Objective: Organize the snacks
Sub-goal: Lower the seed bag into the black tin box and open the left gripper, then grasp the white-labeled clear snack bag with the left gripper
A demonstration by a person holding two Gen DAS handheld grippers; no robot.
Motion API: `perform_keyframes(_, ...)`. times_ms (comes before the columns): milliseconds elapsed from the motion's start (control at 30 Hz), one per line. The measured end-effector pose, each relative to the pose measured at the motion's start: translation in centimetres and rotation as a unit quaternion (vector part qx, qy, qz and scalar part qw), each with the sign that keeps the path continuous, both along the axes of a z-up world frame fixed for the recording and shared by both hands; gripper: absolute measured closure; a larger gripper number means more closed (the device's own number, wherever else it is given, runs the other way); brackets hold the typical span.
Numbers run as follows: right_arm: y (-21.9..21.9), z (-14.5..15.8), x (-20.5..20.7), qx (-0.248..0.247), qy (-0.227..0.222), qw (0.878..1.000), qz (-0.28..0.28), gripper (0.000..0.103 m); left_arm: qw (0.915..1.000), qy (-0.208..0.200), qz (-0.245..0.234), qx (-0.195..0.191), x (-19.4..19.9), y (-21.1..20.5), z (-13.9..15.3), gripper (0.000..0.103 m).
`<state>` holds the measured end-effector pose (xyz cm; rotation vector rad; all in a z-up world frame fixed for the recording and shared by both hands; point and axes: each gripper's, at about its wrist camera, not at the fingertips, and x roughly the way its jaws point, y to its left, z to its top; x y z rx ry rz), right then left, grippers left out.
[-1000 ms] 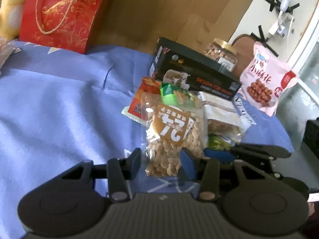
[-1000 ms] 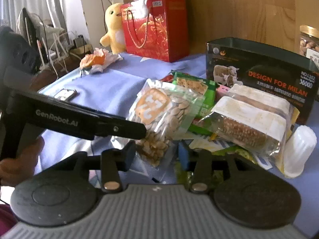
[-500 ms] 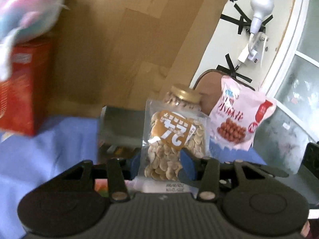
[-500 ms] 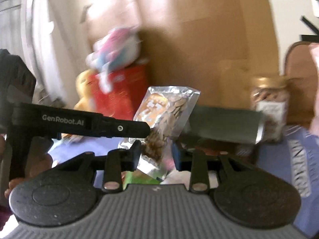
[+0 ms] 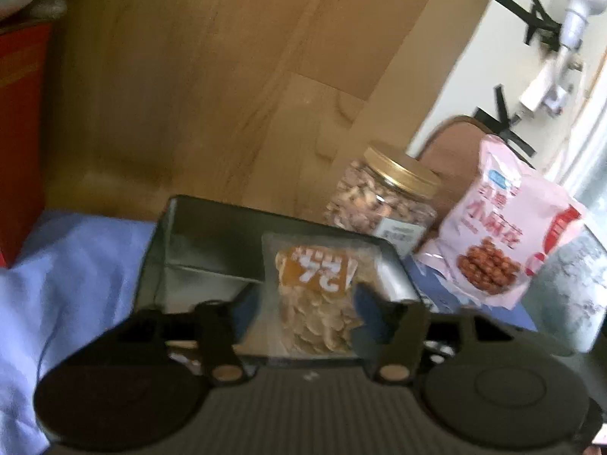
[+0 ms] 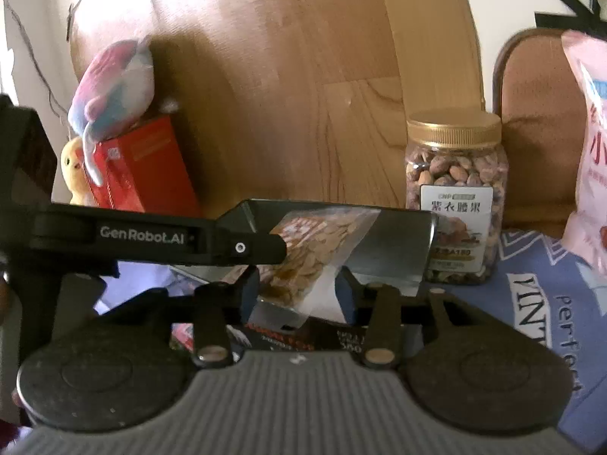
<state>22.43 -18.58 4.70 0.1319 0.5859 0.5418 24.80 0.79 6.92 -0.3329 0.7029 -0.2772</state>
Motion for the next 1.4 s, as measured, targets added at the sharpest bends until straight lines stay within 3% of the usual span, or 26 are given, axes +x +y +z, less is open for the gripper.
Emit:
perform_keyframes(33,0.0,0.2,-0.3,-0.009,-0.013,1.000,-0.011,0.050,0.9999,-0.008,0.011,0.002,-0.1,0.2,0.1,0.024)
perform_keyframes(100,-0.1,0.6,-0.9,-0.024,-0.038,0.999,-0.030,0.050,0.9995,-0.017,0.024,0.006,-0.7,0.8,0.4,0.024)
perform_keyframes(200,-1.9,1.4,-3.1,0.010,-0.052,0.998,-0.037,0.050,0.9990,-0.030,0.029,-0.014,-3.4,2.2,1.1,0.024)
perform_keyframes(367,-3.1,0.8,-8.4,0.037,-0.039,0.998,0.022,0.050,0.9992,-0.035,-0.007,-0.018,-8.8,2.5,0.8,0.024)
perform_keyframes(567,-0.9,-1.6,-10.3,-0.037,-0.024,0.997,0.057,0.043,0.9982,-0.030,-0.042,0.032,-12.0,-0.3,-1.1,0.024)
perform_keyframes(667,0.0,-2.4,-10.3,-0.046,-0.013,0.996,0.081,0.043,0.9977,-0.022,-0.052,0.038,-12.8,-0.5,-2.0,0.022)
perform_keyframes(767,1.5,-2.8,-10.4,-0.084,-0.019,0.992,0.096,0.041,0.9983,-0.001,-0.042,0.040,-12.7,-0.1,-3.0,0.019)
perform_keyframes(967,2.3,-3.4,-12.1,-0.076,0.003,0.989,0.126,0.041,0.9975,0.002,-0.062,0.034,-13.6,-0.2,-3.3,0.024)
perform_keyframes(1067,2.4,-3.1,-14.9,-0.079,-0.020,0.987,0.140,0.041,0.9958,-0.004,-0.078,0.049,-15.5,-0.8,-3.1,0.024)
perform_keyframes(1233,1.3,-2.4,-18.1,-0.012,0.001,0.985,0.170,0.041,0.9956,-0.027,-0.083,0.035,-19.9,0.5,-2.1,0.023)
perform_keyframes(1400,2.3,-2.0,-20.2,0.012,-0.020,0.978,0.205,0.041,0.9976,-0.032,-0.061,0.009,-23.7,3.0,-2.2,0.020)
